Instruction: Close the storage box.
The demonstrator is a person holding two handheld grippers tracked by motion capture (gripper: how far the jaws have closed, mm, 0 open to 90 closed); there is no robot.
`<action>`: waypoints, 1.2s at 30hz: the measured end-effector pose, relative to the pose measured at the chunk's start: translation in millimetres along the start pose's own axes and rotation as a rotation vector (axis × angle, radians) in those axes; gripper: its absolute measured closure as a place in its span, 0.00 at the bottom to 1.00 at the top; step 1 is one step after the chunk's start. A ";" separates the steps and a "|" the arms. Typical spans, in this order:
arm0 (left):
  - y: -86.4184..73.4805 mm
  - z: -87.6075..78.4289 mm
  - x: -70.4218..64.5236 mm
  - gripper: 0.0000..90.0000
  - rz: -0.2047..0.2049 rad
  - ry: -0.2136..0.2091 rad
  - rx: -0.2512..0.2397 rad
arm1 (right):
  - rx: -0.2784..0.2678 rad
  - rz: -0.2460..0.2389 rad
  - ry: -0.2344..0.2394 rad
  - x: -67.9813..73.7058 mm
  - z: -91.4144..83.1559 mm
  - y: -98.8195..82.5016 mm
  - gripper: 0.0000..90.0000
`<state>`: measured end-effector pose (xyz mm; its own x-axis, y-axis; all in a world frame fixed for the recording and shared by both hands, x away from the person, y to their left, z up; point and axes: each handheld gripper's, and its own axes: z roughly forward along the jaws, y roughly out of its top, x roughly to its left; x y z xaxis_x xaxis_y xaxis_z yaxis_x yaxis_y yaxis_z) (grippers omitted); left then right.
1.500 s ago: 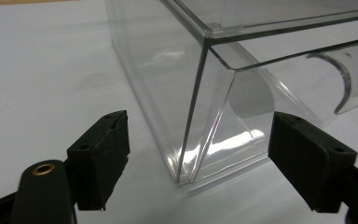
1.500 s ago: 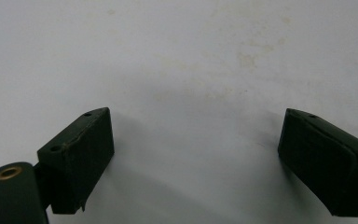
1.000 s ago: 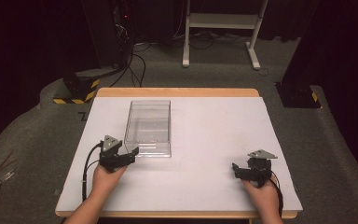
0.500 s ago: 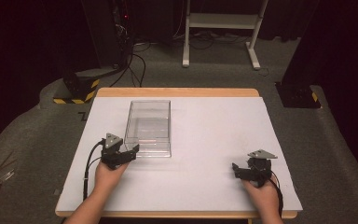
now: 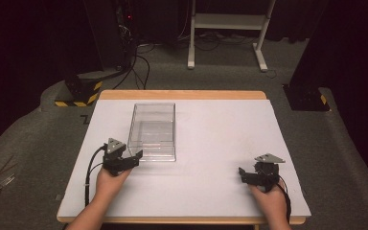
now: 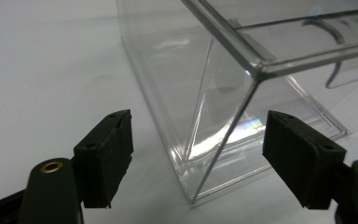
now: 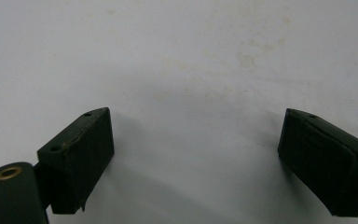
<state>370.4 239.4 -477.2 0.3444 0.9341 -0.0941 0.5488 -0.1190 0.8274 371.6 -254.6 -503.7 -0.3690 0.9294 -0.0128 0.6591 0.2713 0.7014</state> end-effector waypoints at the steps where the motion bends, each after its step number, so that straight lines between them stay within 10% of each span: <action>1: 0.0 0.0 0.0 0.27 0.000 0.000 0.000 | 0.000 0.000 0.000 0.0 0.0 0.0 0.11; 23: -17.8 -31.6 20.5 0.27 -0.015 -0.030 -0.002 | 0.000 0.000 -0.001 0.1 -0.1 0.0 0.11; 36: -44.0 -57.6 50.3 0.27 -0.026 0.023 0.037 | 0.000 0.000 -0.001 0.1 0.0 -0.1 0.11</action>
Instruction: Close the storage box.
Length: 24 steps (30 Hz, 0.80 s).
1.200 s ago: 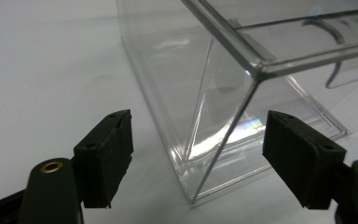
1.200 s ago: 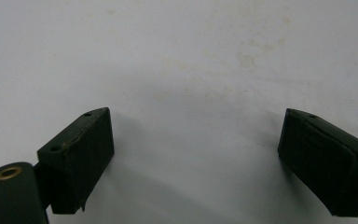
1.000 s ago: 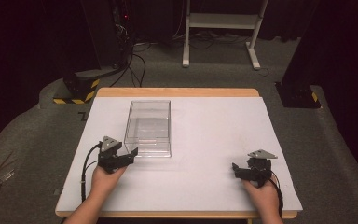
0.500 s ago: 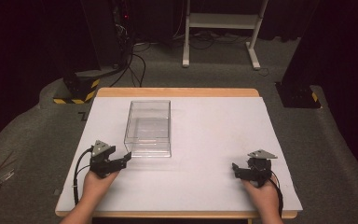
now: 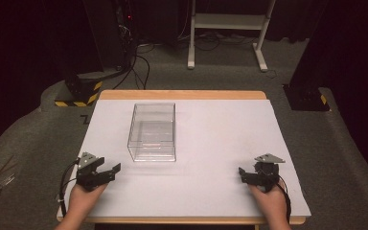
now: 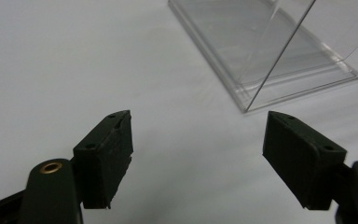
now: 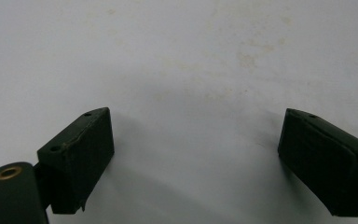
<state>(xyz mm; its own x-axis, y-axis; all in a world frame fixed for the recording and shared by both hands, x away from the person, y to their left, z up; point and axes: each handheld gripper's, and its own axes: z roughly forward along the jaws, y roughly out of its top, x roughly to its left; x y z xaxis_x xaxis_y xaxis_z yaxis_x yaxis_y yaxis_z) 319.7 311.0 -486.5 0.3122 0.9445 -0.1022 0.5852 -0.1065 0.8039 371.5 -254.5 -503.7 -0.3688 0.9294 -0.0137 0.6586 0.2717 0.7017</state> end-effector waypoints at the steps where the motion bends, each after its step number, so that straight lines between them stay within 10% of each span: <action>1: -2.4 -1.5 2.4 0.27 -0.004 0.000 0.005 | 0.000 0.000 0.000 0.0 0.0 0.0 0.11; 10: -22.6 -4.9 19.1 0.24 -0.004 0.041 0.074 | 0.000 0.000 0.000 0.0 0.0 0.0 0.11; 24: -25.7 1.0 8.5 0.19 0.085 0.090 0.109 | 0.000 -0.001 -0.001 0.1 0.0 -0.1 0.11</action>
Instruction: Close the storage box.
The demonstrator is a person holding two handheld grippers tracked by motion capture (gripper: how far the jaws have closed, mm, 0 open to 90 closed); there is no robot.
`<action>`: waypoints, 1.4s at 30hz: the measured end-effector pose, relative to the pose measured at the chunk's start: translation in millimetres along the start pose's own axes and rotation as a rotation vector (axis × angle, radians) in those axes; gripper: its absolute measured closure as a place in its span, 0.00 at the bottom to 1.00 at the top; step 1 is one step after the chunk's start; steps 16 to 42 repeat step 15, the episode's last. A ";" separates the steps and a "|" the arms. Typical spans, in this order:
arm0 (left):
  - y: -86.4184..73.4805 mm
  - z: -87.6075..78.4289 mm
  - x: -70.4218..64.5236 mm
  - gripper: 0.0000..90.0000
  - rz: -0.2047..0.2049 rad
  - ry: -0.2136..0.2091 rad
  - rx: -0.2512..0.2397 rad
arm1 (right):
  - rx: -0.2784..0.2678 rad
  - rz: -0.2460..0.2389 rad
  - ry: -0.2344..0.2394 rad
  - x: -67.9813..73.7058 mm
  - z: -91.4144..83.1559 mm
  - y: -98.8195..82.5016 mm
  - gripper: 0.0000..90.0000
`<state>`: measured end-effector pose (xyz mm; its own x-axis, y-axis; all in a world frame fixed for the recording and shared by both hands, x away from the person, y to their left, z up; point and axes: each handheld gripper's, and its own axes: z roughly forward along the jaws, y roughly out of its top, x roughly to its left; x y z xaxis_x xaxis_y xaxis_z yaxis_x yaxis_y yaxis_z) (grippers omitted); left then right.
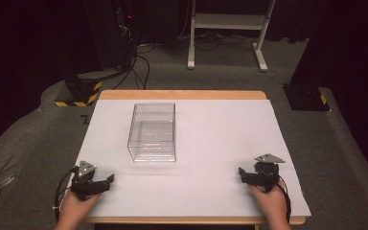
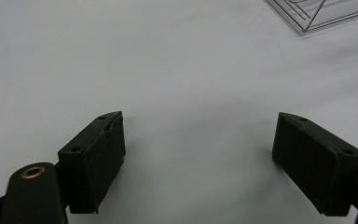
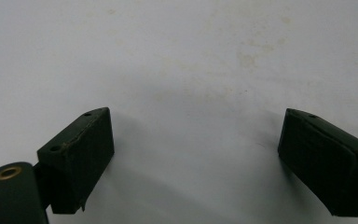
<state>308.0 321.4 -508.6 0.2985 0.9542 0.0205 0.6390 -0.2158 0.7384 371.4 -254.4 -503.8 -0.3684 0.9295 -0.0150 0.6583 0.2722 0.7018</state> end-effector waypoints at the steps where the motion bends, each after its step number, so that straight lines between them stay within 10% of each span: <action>1: 0.0 0.0 0.0 0.19 0.000 0.000 0.000 | 0.000 0.000 0.000 0.0 0.0 0.0 0.11; 42: -0.1 0.0 0.3 0.19 -0.005 -0.008 0.000 | 0.001 -0.002 -0.003 0.4 -0.1 0.0 0.11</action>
